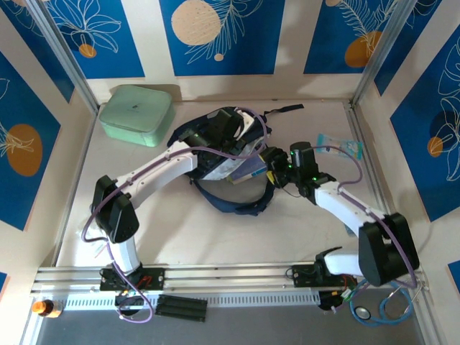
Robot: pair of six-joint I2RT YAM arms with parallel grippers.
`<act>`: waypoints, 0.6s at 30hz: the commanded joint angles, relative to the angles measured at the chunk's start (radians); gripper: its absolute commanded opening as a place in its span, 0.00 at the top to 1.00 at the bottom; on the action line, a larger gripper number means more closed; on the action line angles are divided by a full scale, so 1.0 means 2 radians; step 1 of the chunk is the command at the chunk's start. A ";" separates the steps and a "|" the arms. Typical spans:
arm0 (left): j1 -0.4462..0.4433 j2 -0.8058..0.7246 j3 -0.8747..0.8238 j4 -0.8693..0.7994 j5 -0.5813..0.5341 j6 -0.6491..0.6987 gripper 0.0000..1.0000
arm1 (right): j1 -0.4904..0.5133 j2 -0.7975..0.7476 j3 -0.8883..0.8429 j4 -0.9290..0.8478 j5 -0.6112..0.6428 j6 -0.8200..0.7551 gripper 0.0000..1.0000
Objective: Pack the student bag
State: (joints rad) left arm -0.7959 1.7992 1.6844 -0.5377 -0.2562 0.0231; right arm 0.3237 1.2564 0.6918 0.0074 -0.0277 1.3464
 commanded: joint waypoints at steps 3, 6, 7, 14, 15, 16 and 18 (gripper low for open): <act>0.002 -0.015 -0.011 0.052 0.082 -0.042 0.89 | -0.037 -0.076 -0.037 -0.143 0.061 -0.029 0.22; 0.004 0.000 -0.018 0.052 0.149 -0.082 0.56 | -0.058 -0.118 -0.036 -0.175 0.085 -0.051 0.21; 0.005 0.002 -0.023 0.052 0.164 -0.092 0.46 | -0.063 -0.129 -0.032 -0.185 0.093 -0.059 0.21; 0.050 -0.063 -0.141 0.111 0.171 -0.195 0.10 | -0.068 -0.136 0.015 -0.218 0.100 -0.122 0.19; 0.059 -0.075 -0.159 0.117 0.174 -0.207 0.09 | -0.068 -0.131 0.018 -0.217 0.095 -0.125 0.18; 0.070 -0.089 -0.179 0.123 0.176 -0.220 0.08 | -0.065 -0.125 0.021 -0.213 0.087 -0.129 0.18; 0.090 -0.112 -0.220 0.130 0.166 -0.243 0.08 | -0.059 -0.112 0.028 -0.212 0.077 -0.131 0.17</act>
State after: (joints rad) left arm -0.6758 1.6623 1.3125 -0.3473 0.0673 -0.3336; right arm 0.1921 1.0096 0.7090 -0.3843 0.1474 1.1408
